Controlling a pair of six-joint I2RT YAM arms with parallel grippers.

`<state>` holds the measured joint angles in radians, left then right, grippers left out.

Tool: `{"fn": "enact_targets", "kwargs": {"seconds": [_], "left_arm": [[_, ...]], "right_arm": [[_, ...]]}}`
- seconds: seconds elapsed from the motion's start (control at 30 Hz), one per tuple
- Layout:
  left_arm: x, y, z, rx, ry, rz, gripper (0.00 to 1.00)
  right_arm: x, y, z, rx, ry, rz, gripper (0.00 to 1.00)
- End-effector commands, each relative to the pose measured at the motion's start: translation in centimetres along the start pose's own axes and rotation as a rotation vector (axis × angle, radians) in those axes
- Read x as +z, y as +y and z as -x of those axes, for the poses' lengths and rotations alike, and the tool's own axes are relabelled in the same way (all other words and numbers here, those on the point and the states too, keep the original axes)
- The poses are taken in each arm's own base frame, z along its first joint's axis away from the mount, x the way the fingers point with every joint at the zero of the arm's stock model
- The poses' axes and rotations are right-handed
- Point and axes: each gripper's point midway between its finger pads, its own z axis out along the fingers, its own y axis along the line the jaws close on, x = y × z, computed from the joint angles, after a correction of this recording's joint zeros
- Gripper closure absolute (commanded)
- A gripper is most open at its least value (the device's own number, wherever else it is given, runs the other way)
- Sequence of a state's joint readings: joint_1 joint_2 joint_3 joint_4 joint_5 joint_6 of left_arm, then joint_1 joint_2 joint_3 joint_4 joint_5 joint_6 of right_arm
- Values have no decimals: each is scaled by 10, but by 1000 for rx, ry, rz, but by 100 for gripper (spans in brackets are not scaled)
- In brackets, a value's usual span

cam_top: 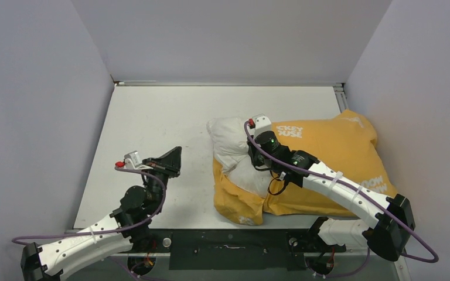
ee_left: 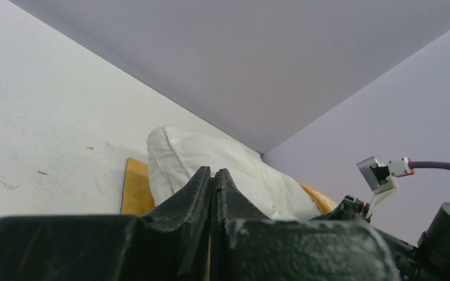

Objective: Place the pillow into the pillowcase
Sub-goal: Stuff the pillow into the pillowcase.

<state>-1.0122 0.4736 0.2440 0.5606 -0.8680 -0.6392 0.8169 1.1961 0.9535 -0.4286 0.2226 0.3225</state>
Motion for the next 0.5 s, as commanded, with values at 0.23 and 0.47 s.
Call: {"fn": "enact_targets", "kwargs": {"seconds": [0.23,0.47], "left_arm": [[-21,32,-127,207,536,104,81],[17,14,-146,114,606,-14,4]], "right_arm": [[-22,-17,-21,-50,91,-22,95],[-25,-10,-24,-31,89,19,92]]}}
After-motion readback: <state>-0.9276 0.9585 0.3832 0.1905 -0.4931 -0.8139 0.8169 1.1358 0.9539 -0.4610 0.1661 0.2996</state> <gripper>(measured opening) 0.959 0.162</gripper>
